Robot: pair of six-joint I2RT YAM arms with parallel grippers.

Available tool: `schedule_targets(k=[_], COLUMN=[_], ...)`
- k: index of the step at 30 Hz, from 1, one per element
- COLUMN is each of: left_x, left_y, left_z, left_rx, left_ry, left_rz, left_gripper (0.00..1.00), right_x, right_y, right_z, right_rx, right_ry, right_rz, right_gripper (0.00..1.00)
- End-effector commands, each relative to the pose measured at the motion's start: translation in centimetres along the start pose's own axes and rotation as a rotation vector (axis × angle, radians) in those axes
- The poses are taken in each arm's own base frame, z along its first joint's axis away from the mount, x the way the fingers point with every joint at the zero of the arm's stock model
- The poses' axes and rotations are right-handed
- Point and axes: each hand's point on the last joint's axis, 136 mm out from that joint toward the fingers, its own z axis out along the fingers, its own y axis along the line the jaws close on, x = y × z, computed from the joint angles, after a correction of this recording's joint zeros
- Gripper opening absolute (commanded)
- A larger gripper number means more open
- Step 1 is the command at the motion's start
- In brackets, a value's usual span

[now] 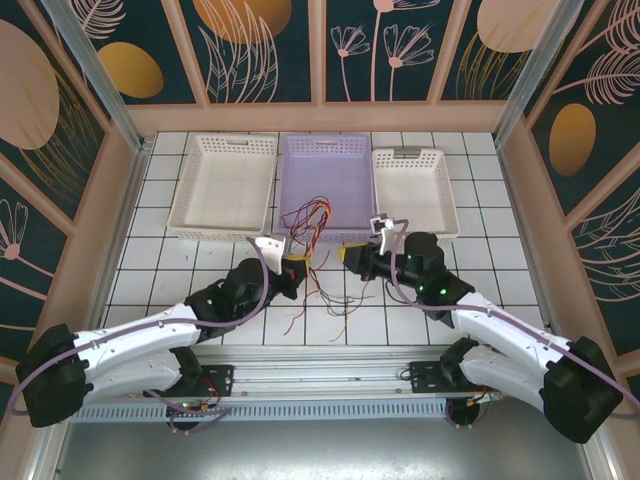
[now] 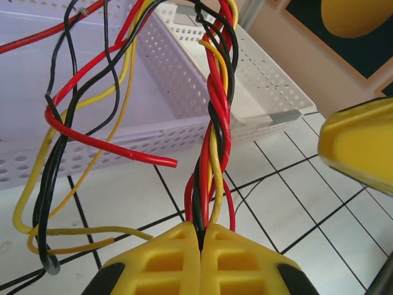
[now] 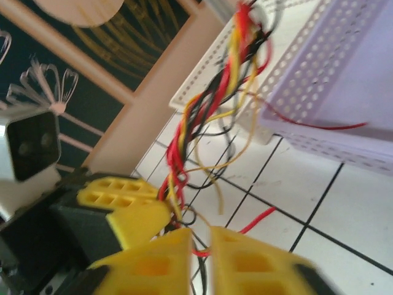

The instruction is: Untangle the cables

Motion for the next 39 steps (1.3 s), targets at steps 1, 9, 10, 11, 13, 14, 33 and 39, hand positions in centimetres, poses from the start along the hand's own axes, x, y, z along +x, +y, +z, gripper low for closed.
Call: schedule_targets(k=[1,9,10,11,13,14,33,39], left_x=[-1.1,0.0,-0.1,-0.2,-0.5,-0.5,-1.1,-0.2], left_y=[-2.4,-4.3,-4.3,-4.3,-4.4,-4.4,-4.2,-4.3], left_z=[0.6,1.6,1.5,1.4,1.2,1.2,0.3,0.8], left_rx=[0.115,0.218,0.218,0.218,0.221,0.224,0.225,0.242], left_ry=[-0.027,0.023,0.019,0.013,0.002,0.000,-0.040,-0.012], left_rz=[-0.026,-0.025,-0.026,-0.025,-0.024,-0.024,-0.029,-0.033], left_gripper=[0.00,0.00,0.00,0.00,0.00,0.00,0.00,0.00], right_x=[-0.1,-2.1,-2.1,-2.1,-2.0,-2.0,-2.4,-4.2], right_y=[1.8,2.0,1.7,1.4,0.8,0.5,0.7,4.0], right_z=[0.5,2.3,2.7,3.2,3.9,4.2,4.5,4.4], right_rx=[-0.090,-0.096,-0.083,-0.068,-0.045,-0.032,-0.020,-0.148], right_ry=[-0.005,-0.036,-0.025,-0.011,0.010,0.014,0.039,0.020], right_rz=[-0.027,0.007,0.011,0.016,0.025,0.030,0.053,0.011], right_gripper=[0.34,0.63,0.64,0.64,0.64,0.64,0.53,0.15])
